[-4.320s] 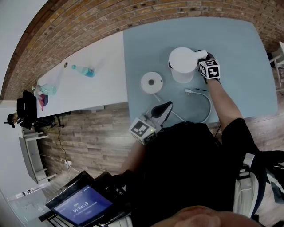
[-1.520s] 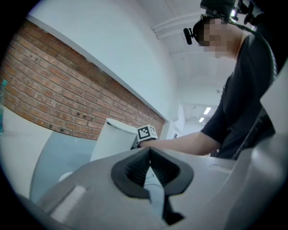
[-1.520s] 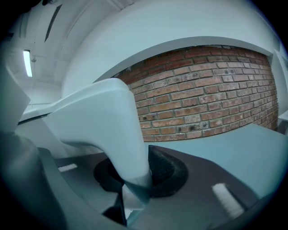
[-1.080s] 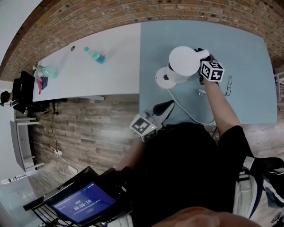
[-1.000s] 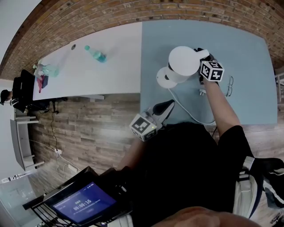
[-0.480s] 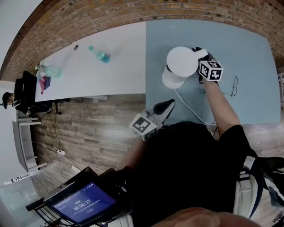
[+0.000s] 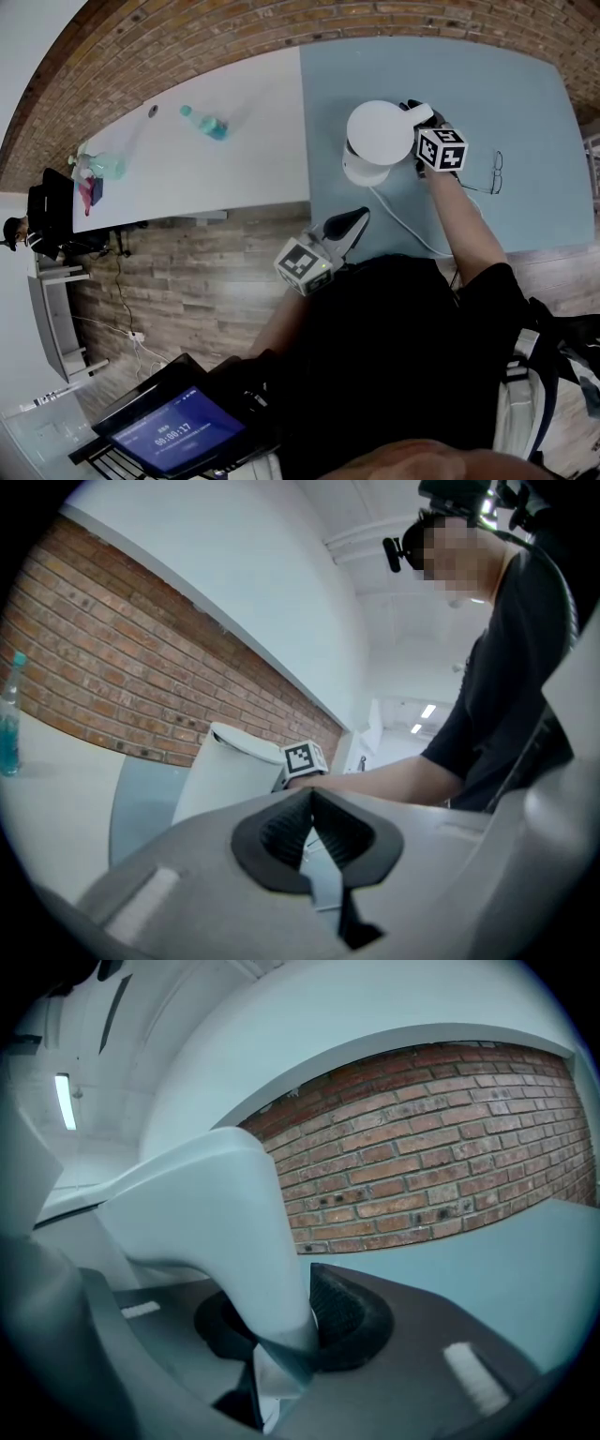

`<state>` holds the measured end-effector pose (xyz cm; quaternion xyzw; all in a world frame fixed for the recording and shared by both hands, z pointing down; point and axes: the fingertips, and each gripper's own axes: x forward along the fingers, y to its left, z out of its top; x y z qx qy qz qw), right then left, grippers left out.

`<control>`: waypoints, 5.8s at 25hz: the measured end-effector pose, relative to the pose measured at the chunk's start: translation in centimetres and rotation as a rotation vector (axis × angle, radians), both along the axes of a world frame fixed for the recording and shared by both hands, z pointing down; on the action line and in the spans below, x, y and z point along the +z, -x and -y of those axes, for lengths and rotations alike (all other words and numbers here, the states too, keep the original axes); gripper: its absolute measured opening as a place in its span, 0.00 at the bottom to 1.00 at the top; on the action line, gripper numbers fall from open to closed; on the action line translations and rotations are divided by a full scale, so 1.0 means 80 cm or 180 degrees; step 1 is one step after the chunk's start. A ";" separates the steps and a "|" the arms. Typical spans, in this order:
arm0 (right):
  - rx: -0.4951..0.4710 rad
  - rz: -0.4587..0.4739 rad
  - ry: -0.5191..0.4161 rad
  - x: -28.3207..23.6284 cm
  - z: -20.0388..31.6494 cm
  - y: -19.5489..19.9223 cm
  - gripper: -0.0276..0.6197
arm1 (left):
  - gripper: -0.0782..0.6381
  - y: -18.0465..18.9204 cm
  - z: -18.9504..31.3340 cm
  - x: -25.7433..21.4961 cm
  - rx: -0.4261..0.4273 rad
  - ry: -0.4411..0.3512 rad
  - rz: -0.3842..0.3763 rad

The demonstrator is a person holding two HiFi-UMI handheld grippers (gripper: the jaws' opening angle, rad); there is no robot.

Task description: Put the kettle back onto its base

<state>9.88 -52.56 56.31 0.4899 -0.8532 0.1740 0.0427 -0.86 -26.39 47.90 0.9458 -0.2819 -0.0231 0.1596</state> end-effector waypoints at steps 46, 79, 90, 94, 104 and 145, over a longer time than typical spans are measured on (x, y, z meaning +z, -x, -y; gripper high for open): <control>0.0290 -0.0045 0.0219 0.038 -0.027 -0.006 0.21 | 0.12 0.019 0.010 0.005 0.0232 0.0004 -0.0035; 0.0218 -0.0415 0.0242 0.054 -0.020 0.004 0.18 | 0.12 0.014 0.004 0.009 0.0244 0.0052 -0.0020; 0.0048 -0.0455 0.0319 0.065 -0.036 0.005 0.29 | 0.12 0.018 0.000 0.008 0.0282 0.0080 0.0002; 0.0113 -0.0418 0.0236 0.057 -0.050 -0.005 0.29 | 0.12 0.014 0.001 0.009 0.0321 0.0076 0.0013; -0.0078 -0.0271 -0.0754 -0.051 -0.136 -0.021 0.05 | 0.12 0.032 0.006 0.010 0.0239 0.0047 0.0034; -0.0898 -0.0253 -0.0588 -0.037 -0.297 0.061 0.05 | 0.12 0.078 0.007 0.006 0.0020 -0.0041 0.0019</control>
